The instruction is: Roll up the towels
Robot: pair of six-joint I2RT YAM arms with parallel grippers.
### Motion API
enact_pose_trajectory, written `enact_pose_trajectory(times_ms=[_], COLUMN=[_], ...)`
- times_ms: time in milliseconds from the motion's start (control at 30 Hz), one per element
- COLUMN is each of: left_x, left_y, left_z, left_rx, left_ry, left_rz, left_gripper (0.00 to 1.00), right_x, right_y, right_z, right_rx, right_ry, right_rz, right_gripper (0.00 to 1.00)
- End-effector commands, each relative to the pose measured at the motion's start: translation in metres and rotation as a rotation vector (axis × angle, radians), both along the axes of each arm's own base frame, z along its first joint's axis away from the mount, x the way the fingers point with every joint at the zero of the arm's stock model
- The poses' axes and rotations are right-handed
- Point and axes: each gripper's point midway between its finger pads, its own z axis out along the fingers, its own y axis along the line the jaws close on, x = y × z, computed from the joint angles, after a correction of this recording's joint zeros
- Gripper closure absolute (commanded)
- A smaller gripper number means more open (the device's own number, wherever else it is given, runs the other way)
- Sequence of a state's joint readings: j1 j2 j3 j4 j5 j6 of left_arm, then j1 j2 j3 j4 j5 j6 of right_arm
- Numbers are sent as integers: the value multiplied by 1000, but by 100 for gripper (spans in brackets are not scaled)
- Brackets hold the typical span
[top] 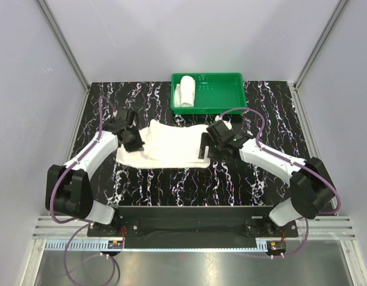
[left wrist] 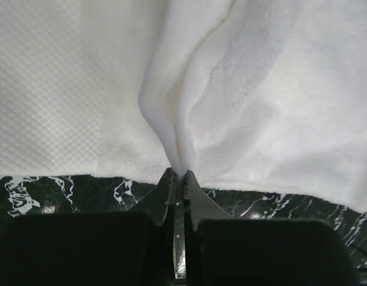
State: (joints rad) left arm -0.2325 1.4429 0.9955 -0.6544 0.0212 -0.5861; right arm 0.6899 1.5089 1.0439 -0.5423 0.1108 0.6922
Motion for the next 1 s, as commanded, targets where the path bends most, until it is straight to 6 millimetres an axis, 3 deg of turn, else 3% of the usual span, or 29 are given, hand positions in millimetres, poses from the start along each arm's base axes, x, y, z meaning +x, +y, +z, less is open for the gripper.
enact_pose_trajectory(times_ms=[0,100,233,333,433,467,633,733,767,833,967], left_x=[33,43,44,35,24,18,11,7,7,9,19], left_y=[-4,2,21,39,61,67,97,109,104,109,109], left_z=[67,98,117,114,99,85,68,61,57,60,87], left_rx=[-6,31,112,160,187,193,222,229,209,202,212], left_ry=[-181,-251,-286,-277,-267,-241,-215,-203,-205,-217,-298], left_rz=[-27,-25,9,46,83,89,134,142,126,129,101], left_gripper=[100,100,100,100,100,100,100,99,99,99,96], right_x=[8,7,5,2,0,-1,-3,-4,-4,-5,-8], right_y=[1,0,-2,-4,-4,-5,-3,-2,-1,-1,4], right_z=[9,8,4,1,-3,-5,-9,-10,-11,-13,-19], right_rx=[25,21,13,10,7,6,8,13,17,23,41], right_ry=[-37,-38,-32,-22,-16,-7,4,9,8,15,31], right_rz=[-1,2,3,5,13,16,31,35,37,41,47], right_gripper=[10,10,10,10,10,10,10,10,10,10,11])
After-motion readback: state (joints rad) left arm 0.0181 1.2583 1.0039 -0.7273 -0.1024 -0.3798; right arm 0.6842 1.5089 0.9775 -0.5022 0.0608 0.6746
